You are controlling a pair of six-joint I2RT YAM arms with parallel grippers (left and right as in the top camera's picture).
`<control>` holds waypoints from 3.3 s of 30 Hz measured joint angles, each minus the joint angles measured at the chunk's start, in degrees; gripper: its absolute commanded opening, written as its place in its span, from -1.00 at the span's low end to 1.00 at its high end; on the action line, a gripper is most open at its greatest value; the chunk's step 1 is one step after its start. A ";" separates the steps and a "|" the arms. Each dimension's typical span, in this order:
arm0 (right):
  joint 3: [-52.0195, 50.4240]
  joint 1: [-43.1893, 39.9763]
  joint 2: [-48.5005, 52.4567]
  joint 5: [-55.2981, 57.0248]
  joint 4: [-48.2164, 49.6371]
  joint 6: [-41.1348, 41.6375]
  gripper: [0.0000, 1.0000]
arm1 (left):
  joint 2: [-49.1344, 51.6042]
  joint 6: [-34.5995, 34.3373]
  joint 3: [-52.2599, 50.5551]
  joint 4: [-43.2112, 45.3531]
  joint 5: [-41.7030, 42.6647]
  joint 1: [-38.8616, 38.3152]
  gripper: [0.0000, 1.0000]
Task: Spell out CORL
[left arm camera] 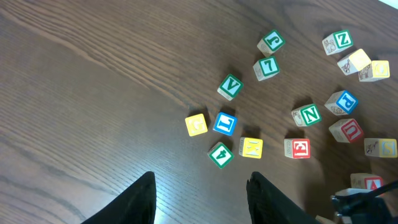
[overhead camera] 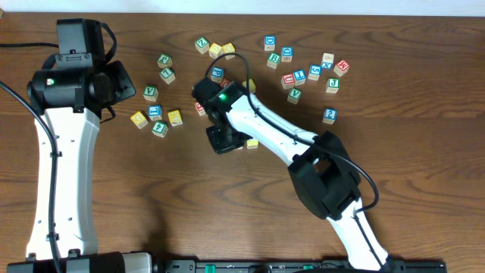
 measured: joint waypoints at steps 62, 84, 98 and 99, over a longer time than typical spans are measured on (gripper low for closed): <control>-6.27 -7.87 -7.98 1.33 -9.86 3.04 -0.97 | 0.00 0.00 0.00 -0.02 0.02 0.00 -0.07; -13.75 -6.80 -7.93 10.80 -1.90 8.57 -0.97 | 0.00 0.00 0.00 -0.02 0.02 0.00 -0.07; -13.77 -6.80 -7.93 12.24 0.79 9.03 -0.92 | 0.00 0.00 0.00 -0.04 0.02 0.00 -0.07; -13.77 -6.80 -7.96 12.46 0.87 9.05 -0.92 | 0.00 0.00 0.00 -0.02 0.02 0.00 -0.06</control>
